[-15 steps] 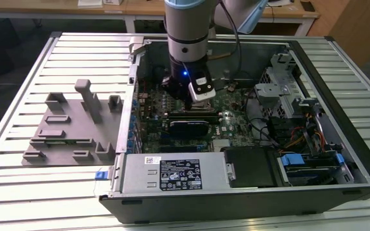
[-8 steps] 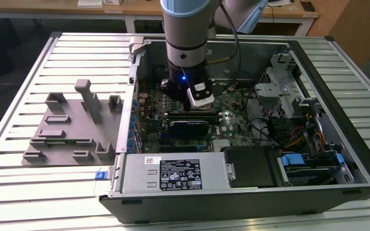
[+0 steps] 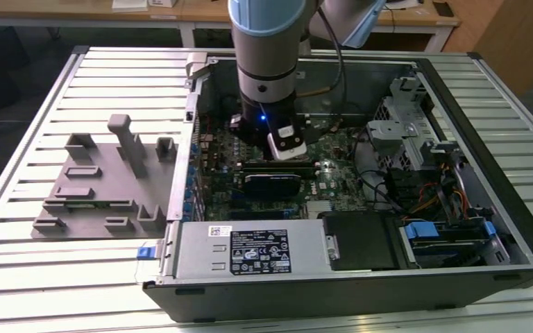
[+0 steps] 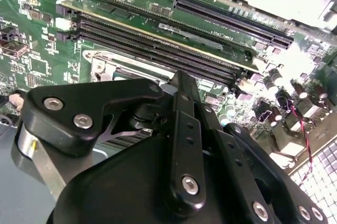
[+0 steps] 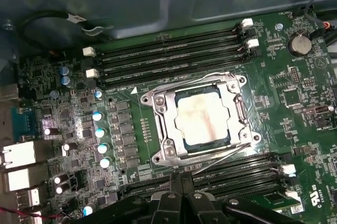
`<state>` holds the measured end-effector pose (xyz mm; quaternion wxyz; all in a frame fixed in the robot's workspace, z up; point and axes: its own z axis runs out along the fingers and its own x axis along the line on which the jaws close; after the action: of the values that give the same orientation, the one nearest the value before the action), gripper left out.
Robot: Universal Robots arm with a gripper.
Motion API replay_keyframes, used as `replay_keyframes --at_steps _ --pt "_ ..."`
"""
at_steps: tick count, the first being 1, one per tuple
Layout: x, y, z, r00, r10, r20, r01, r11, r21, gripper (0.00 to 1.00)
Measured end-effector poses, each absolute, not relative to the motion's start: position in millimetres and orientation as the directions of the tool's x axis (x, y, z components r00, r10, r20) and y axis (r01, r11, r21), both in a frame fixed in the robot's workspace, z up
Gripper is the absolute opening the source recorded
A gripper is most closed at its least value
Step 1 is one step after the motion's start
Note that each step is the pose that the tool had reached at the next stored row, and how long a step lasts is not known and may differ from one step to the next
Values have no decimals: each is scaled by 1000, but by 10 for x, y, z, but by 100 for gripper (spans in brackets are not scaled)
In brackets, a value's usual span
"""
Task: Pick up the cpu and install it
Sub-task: 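Install the second cpu locking lever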
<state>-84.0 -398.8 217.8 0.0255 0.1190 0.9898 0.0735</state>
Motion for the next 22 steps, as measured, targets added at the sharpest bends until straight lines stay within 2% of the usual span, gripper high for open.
replay_keyframes --at_steps 11,22 --pt "-894 -4043 2119 -970 241 -16 232 948 218 11" --pt "-906 -4059 2046 -970 241 -11 232 944 237 11"
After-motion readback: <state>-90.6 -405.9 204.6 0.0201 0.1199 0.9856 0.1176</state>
